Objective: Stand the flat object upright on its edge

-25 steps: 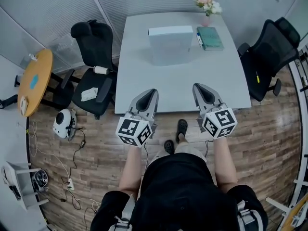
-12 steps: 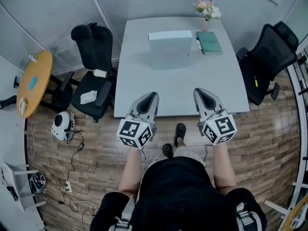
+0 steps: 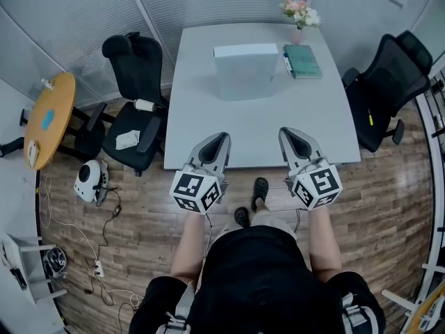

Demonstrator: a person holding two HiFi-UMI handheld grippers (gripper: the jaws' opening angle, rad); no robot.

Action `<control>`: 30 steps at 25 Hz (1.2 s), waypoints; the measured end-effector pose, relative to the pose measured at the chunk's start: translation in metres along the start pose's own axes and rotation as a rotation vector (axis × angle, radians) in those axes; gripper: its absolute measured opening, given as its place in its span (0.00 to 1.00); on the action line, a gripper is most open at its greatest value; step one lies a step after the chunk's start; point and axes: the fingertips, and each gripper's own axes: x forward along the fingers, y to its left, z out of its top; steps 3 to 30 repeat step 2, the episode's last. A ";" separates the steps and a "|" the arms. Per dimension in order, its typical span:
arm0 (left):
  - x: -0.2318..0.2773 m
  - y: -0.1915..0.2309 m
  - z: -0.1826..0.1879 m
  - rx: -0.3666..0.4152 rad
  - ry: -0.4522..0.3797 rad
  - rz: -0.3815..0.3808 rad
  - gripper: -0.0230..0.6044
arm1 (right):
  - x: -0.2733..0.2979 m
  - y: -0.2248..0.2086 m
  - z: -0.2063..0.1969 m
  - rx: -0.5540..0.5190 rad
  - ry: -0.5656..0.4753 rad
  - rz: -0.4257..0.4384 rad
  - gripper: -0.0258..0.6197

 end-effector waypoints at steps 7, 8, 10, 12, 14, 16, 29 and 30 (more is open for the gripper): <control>0.002 0.000 0.000 0.002 0.002 -0.002 0.10 | 0.001 0.000 -0.001 -0.002 0.005 0.002 0.06; 0.002 0.000 0.000 0.002 0.002 -0.002 0.10 | 0.001 0.000 -0.001 -0.002 0.005 0.002 0.06; 0.002 0.000 0.000 0.002 0.002 -0.002 0.10 | 0.001 0.000 -0.001 -0.002 0.005 0.002 0.06; 0.002 0.000 0.000 0.002 0.002 -0.002 0.10 | 0.001 0.000 -0.001 -0.002 0.005 0.002 0.06; 0.002 0.000 0.000 0.002 0.002 -0.002 0.10 | 0.001 0.000 -0.001 -0.002 0.005 0.002 0.06; 0.002 0.000 0.000 0.002 0.002 -0.002 0.10 | 0.001 0.000 -0.001 -0.002 0.005 0.002 0.06; 0.002 0.000 0.000 0.002 0.002 -0.002 0.10 | 0.001 0.000 -0.001 -0.002 0.005 0.002 0.06; 0.002 0.000 0.000 0.002 0.002 -0.002 0.10 | 0.001 0.000 -0.001 -0.002 0.005 0.002 0.06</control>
